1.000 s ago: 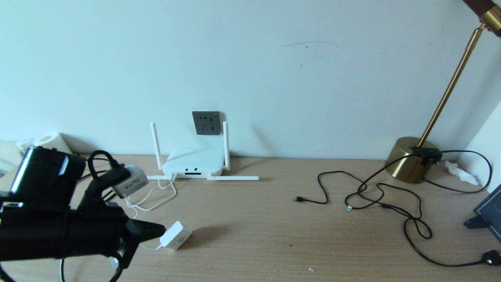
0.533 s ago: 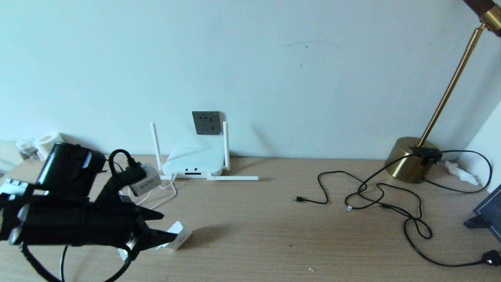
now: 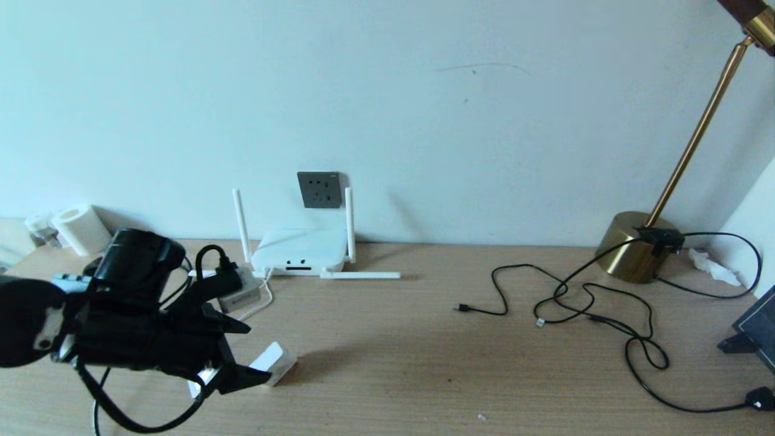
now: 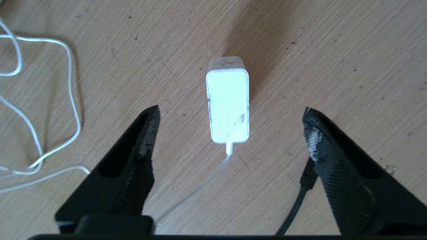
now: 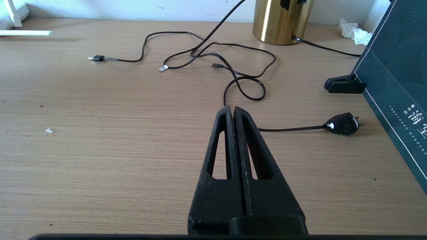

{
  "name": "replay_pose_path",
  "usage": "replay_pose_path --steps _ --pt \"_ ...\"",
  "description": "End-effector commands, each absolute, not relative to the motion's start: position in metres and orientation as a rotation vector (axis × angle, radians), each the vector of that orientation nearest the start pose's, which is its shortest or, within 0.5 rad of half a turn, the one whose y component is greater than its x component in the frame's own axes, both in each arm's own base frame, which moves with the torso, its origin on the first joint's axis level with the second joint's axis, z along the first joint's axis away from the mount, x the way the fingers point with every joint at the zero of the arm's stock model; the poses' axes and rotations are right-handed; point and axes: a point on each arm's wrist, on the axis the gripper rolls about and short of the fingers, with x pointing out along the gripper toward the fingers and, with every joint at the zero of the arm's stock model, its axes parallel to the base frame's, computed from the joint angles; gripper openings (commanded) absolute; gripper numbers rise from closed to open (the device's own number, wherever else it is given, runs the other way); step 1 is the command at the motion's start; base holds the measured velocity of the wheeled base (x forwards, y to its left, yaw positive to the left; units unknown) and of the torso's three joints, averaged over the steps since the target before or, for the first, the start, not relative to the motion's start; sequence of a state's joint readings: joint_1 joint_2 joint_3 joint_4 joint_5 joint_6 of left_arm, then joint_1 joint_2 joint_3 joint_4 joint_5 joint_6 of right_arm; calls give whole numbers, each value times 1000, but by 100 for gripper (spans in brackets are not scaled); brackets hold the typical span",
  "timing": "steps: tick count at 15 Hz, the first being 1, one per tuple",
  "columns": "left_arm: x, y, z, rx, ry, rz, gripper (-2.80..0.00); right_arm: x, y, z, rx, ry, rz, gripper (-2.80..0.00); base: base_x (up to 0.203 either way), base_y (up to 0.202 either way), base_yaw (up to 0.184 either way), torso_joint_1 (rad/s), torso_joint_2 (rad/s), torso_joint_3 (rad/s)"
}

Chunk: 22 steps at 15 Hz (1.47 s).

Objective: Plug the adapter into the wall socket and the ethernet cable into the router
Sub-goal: Pick up plug

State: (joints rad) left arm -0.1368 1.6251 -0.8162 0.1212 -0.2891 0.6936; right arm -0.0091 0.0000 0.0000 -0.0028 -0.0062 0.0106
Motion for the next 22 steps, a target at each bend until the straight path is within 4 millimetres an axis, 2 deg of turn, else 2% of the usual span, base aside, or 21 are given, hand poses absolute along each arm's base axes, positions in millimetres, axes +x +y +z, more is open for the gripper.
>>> replay_pose_path --steps 1,4,8,16,22 --pt "254 -42 139 556 774 -706 0 -23 0 76 11 -2 -15 -280 0 0 0 0 0 0" --pt "252 -49 139 564 777 -714 0 -23 0 76 11 -2 -15 -280 0 0 0 0 0 0" --pt "254 -56 129 578 823 -708 0 -23 0 76 11 -2 -15 -280 0 0 0 0 0 0" --pt "269 -58 115 582 832 -690 0 -23 0 76 11 -2 -15 -280 0 0 0 0 0 0" --pt "273 -58 112 598 843 -677 0 -23 0 76 11 -2 -15 -280 0 0 0 0 0 0"
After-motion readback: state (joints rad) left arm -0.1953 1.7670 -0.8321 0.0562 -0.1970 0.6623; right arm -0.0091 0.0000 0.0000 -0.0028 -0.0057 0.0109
